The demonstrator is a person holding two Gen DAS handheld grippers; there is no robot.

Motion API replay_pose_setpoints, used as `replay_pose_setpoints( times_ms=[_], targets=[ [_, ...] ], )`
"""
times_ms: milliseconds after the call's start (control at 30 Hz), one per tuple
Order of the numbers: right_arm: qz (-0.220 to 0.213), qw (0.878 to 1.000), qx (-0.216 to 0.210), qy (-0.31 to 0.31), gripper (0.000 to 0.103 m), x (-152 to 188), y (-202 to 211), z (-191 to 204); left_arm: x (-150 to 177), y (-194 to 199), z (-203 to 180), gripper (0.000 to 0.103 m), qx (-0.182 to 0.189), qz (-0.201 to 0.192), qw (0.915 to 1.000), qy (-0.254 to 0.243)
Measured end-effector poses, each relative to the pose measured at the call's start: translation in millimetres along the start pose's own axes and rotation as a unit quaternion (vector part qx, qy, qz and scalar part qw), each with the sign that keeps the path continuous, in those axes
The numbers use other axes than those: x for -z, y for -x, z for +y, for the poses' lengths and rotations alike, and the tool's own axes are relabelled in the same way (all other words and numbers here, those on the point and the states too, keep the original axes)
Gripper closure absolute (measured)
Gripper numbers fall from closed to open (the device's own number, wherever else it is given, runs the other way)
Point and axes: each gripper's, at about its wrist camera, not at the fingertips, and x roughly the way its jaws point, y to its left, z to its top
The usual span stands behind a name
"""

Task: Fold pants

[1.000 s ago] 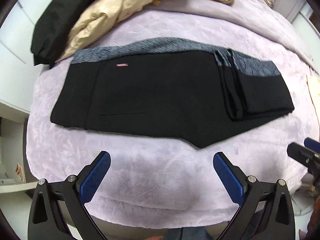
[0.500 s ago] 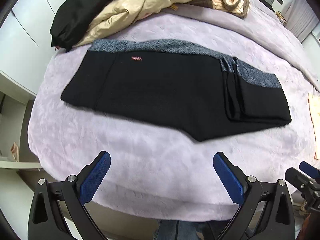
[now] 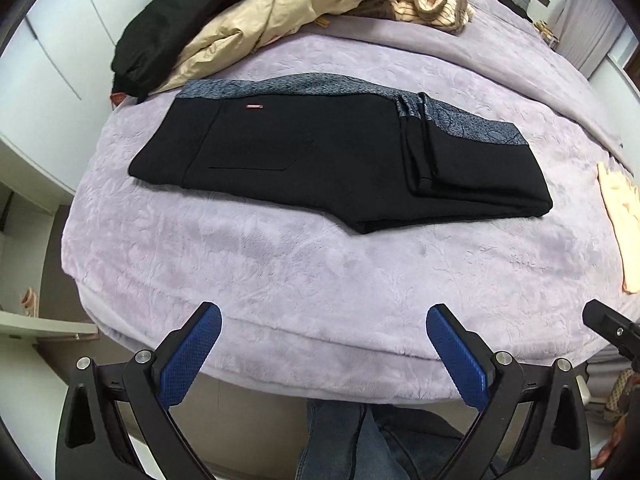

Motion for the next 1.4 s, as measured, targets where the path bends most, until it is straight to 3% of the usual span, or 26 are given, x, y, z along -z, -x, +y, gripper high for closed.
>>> replay_pose_setpoints(
  times_ms=[200,467,600,933,1100,1400],
  targets=[
    [0.035,0.998,-0.045,0.022,0.0,13,-10,22,12,9,17,0.0,-0.023,0.004,0.9996,0.014],
    [0.046,0.999,-0.027,-0.003,0.0,7,-24,32,8,-1,35,0.0,-0.029,0.014,0.9995,-0.002],
    [0.053,0.998,-0.019,-0.013,0.0,-4,-38,51,-8,-9,64,0.0,-0.031,0.012,0.9994,0.008],
    [0.039,0.999,-0.012,0.031,0.0,-49,-63,143,-66,-19,152,0.0,-0.037,-0.006,0.9973,0.063],
    [0.047,0.997,0.005,0.063,0.0,-59,-74,179,-82,-32,182,0.0,-0.023,0.003,0.996,0.086],
    [0.075,0.993,0.056,0.071,0.0,-64,-88,199,-85,-79,184,0.0,0.024,0.056,0.9947,0.083]
  ],
)
